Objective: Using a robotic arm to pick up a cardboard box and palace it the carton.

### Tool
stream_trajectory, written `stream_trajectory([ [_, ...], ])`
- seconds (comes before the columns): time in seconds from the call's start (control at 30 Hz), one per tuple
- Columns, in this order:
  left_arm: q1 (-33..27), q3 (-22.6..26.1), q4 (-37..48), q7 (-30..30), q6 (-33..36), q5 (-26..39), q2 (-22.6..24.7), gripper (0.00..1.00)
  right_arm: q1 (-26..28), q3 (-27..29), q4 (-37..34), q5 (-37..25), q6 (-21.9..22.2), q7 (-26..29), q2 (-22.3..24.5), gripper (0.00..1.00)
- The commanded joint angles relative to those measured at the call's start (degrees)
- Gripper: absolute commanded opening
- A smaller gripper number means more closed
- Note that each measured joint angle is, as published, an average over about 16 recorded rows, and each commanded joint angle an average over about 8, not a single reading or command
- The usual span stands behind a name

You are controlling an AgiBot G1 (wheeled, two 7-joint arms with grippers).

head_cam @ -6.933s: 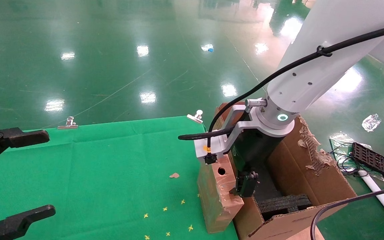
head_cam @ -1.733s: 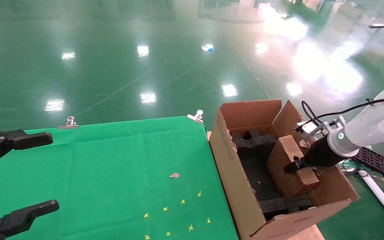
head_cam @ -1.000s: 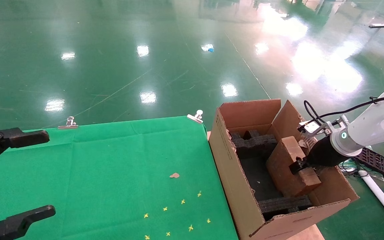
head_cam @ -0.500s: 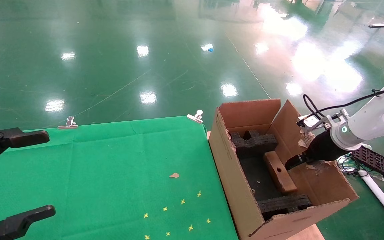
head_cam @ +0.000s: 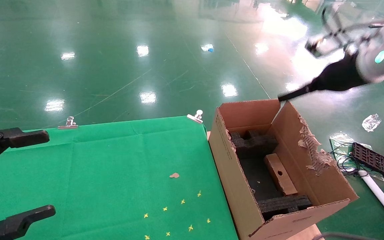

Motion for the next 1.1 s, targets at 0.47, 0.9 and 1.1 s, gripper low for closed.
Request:
stream_trajectory([
  [0.47,0.0,0.0,0.0,0.0,0.0,0.0,0.0,1.00,5.4,5.9,7.6,5.5,0.1,-7.0,4.8,1.00],
  [0.9,0.0,0.1,0.1,0.1,0.0,-0.1,0.0,1.00,-8.6,20.6,20.5,10.8,-3.2,-10.7,6.6,1.00],
  [1.1,0.0,0.1,0.1,0.1,0.0,-0.1,0.0,1.00,-15.5,27.7,26.7,13.3,-4.8,-12.5,7.4,1.00],
])
